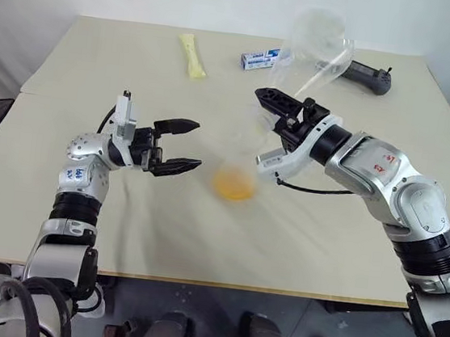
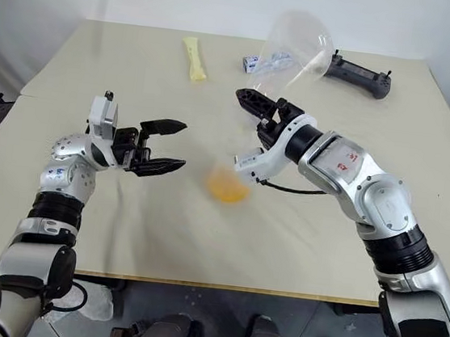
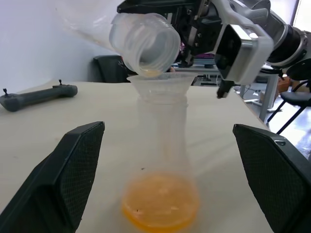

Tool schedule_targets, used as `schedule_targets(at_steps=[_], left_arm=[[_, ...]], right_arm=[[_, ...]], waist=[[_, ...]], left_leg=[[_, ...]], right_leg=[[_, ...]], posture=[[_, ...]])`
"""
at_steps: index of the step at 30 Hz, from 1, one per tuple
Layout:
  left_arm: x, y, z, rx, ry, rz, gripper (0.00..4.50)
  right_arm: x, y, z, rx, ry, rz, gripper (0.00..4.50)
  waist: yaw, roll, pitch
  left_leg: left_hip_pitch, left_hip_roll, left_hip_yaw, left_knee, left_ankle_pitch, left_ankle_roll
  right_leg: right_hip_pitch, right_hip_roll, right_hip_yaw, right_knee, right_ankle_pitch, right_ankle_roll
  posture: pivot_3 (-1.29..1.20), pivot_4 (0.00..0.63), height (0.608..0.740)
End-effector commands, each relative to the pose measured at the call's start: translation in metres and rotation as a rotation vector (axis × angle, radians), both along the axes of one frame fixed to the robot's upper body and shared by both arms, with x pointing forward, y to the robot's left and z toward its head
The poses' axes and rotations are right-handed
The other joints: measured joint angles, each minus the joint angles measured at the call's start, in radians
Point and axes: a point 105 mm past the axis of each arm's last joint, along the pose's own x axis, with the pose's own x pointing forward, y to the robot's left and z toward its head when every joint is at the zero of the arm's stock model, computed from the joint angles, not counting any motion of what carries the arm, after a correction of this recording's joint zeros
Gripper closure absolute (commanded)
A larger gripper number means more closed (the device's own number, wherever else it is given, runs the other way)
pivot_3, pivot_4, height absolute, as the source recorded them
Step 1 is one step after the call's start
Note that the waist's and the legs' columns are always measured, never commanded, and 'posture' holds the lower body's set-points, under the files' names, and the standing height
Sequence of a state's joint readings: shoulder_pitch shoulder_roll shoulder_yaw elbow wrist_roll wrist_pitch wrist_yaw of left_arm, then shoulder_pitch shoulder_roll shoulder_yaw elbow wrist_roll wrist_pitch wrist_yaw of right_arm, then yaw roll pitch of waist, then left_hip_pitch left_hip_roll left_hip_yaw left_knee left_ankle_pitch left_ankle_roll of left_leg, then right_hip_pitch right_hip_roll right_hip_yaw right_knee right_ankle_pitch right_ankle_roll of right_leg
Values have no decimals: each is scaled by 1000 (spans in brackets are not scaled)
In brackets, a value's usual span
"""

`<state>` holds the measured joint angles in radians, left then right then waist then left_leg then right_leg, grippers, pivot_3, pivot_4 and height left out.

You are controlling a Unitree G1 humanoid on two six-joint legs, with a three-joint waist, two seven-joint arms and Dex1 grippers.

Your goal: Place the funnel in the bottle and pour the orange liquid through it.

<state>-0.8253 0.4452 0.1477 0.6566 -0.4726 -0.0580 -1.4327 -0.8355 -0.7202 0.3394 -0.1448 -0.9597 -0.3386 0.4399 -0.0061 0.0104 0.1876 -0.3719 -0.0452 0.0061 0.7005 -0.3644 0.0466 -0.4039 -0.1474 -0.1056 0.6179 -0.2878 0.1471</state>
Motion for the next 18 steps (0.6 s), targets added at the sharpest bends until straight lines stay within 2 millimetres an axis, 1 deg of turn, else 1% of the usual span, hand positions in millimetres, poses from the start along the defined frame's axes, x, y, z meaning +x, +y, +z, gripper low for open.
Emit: schedule_targets(at_steps=[1, 2, 5, 9, 10, 12, 14, 16, 18], left_arm=[[2, -1, 11, -9, -54, 9, 0], [2, -1, 11, -10, -57, 11, 0], [1, -2, 11, -12, -61, 17, 0], [0, -2, 11, -15, -61, 21, 0], [0, -2, 11, -16, -61, 21, 0], [-1, -3, 12, -17, -61, 22, 0], [-1, -3, 11, -23, -56, 29, 0], [-3, -4, 8, -14, -47, 27, 0], [-4, -3, 7, -12, -44, 26, 0]], right_arm=[[-9, -3, 22, 136, 2, 4, 2053], [-10, -4, 22, 158, 20, 6, 2053], [-12, -8, 24, 310, 109, 4, 2053], [-14, -20, 35, 565, 224, -19, 2053], [-11, -27, 34, 649, 293, -44, 2053], [-10, -41, 37, 756, 361, -65, 2053], [-1, -67, 45, 957, 427, -110, 2053], [9, -99, 44, 1172, 515, -151, 2053], [13, -113, 39, 1270, 580, -160, 2053]], waist=[[0, 0, 0], [1, 0, 0], [1, 0, 0], [1, 0, 0], [1, 0, 0], [4, 0, 0], [5, 0, 0], [5, 0, 0], [4, 0, 0]], left_leg=[[0, 0, 0, 0, 0, 0], [0, 0, 0, 0, 0, 0], [0, 0, 0, 0, 0, 0], [0, 0, 0, 0, 0, 0], [0, 0, 0, 0, 0, 0], [0, 0, -1, 0, 0, 0], [0, 0, -2, 1, 0, 0], [0, -1, -2, 1, 0, 0], [0, 0, -2, 1, 0, 0]], right_leg=[[0, 0, 0, 0, 0, 0], [0, 0, 0, 0, 0, 0], [0, 0, 0, 0, 0, 0], [0, 0, -1, 1, 0, 0], [0, 0, -1, 1, 0, 0], [0, 0, -1, 1, 0, 0], [1, 0, -1, 1, 0, 0], [1, 0, -1, 1, 0, 0], [1, 0, -1, 1, 0, 0]], posture=[[0, 150, 740], [0, 150, 740], [0, 150, 740], [0, 150, 740], [0, 150, 740], [0, 150, 740], [0, 150, 740], [0, 150, 740], [0, 150, 740]])
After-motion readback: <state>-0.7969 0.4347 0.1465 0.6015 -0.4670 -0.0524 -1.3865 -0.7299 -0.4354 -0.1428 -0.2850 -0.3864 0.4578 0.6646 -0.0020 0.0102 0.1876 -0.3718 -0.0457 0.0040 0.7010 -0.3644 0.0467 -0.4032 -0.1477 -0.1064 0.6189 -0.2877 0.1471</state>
